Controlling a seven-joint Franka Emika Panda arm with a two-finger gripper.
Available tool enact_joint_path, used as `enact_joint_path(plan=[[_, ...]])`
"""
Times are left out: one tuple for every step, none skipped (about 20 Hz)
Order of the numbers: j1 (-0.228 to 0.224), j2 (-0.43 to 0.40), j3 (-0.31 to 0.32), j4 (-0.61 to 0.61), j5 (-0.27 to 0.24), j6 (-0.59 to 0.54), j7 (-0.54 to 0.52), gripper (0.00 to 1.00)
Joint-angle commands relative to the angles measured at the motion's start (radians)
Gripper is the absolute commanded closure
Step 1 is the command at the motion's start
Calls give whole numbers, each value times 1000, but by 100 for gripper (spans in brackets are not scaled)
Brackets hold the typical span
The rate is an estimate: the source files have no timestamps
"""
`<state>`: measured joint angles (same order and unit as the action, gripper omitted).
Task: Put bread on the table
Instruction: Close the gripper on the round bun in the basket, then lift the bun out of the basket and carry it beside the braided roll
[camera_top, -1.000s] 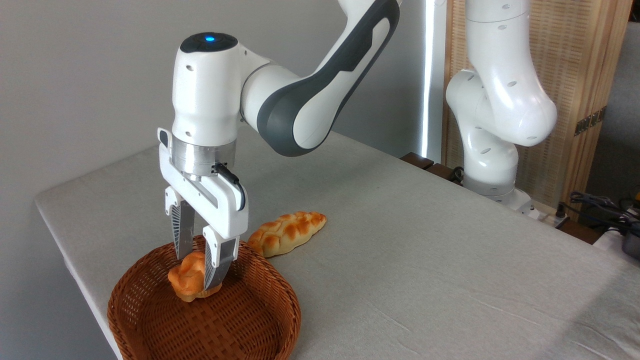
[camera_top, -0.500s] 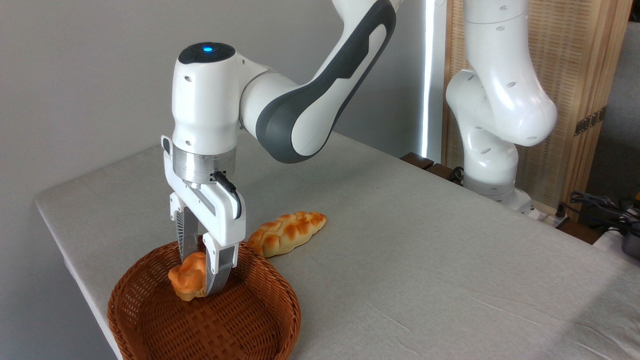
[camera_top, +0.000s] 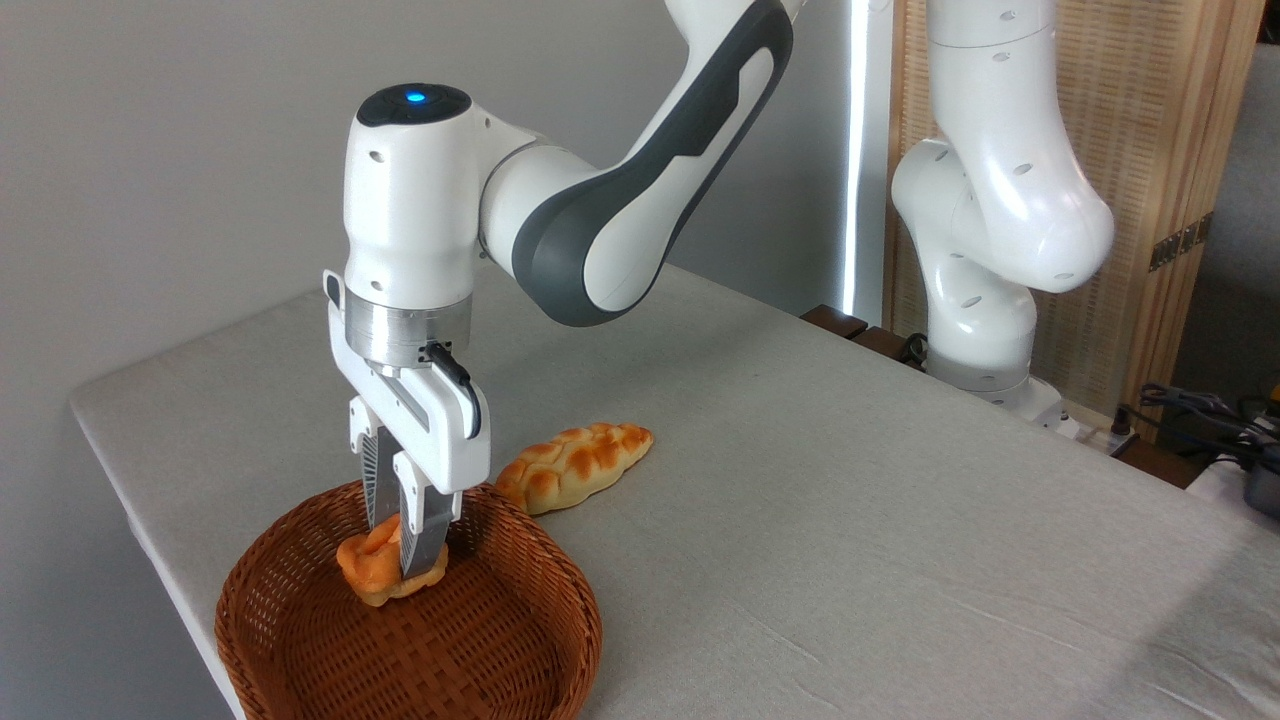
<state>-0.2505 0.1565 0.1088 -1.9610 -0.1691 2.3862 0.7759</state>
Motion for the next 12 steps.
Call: enact_joint_path(plan=[[5,-2,8,14,5,7,8,49],[8,-9,9,16,3,8,8,48],[8,-21,11,16,3,8,8,47],[8,-38,12,16,2,7,8,45],[8,-57,20,14,2,7,8,44],[8,-75,25,14,2,5,6,44],[8,-92,28,14,2,2,5,44],[8,-116,41,11,0,-4,3,44],[8,-141,52,10,0,-24,3,44],[8,-165,54,10,0,-63,8,44],[8,-193,63,8,2,-112,12,44],[8,-219,84,7,2,-157,14,44]])
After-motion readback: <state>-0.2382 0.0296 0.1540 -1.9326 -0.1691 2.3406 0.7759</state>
